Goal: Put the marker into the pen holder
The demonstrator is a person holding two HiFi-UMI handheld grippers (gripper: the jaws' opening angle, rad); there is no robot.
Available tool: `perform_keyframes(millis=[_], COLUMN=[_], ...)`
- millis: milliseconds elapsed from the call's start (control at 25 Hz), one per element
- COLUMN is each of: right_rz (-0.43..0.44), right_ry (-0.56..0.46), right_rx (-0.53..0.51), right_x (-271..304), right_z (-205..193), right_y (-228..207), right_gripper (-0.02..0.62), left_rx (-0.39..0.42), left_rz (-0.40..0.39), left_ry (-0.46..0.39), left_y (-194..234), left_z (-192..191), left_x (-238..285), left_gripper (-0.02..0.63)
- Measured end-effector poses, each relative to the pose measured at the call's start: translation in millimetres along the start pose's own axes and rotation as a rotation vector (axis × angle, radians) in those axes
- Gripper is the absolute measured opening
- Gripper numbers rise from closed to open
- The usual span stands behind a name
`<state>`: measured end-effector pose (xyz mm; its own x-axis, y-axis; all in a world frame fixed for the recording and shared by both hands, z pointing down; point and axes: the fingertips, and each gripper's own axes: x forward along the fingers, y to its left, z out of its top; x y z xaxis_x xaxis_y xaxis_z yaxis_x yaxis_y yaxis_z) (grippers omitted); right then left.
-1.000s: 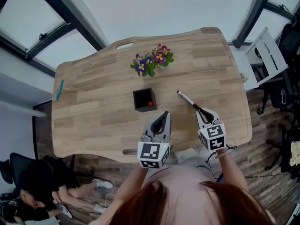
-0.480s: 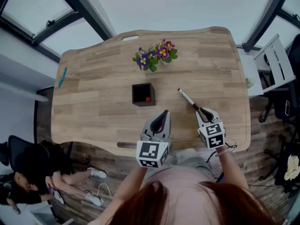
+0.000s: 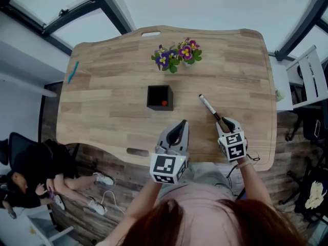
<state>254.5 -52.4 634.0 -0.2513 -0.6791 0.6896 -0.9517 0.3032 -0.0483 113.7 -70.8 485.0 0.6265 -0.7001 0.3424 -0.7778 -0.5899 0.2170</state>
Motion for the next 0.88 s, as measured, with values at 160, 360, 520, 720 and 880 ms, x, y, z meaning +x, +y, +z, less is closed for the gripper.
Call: perform_keyframes(millis=[160,360,520,720,880], right_rz=[0.022,0.028,0.021,0.02,0.02], right_ry=[0.036,0.062,0.071,0.071,0.056], right_rx=[-0.009,-0.018,-0.027,-0.037,-0.049], right_x=[10,18,24,26,24], right_z=[-9,-13,-13,-11,-10], right_y=[1,0,-3,-2,0], right_gripper=[0.072,0.078,0.08,0.063,0.06], left_rx=[-0.011,-0.018,-0.024,-0.025,-0.028], left_rz=[0.027,0.057,0.086,0.109,0.124], left_ry=[0.005,0.013,0.012,0.009,0.001], left_y=[4,9,16,23,29], left_z=[-4,-7,-6,-5,-2], left_x=[-1,-5,-10,-14,-17], left_gripper=[0.002,0.0,0.0,0.002,0.002])
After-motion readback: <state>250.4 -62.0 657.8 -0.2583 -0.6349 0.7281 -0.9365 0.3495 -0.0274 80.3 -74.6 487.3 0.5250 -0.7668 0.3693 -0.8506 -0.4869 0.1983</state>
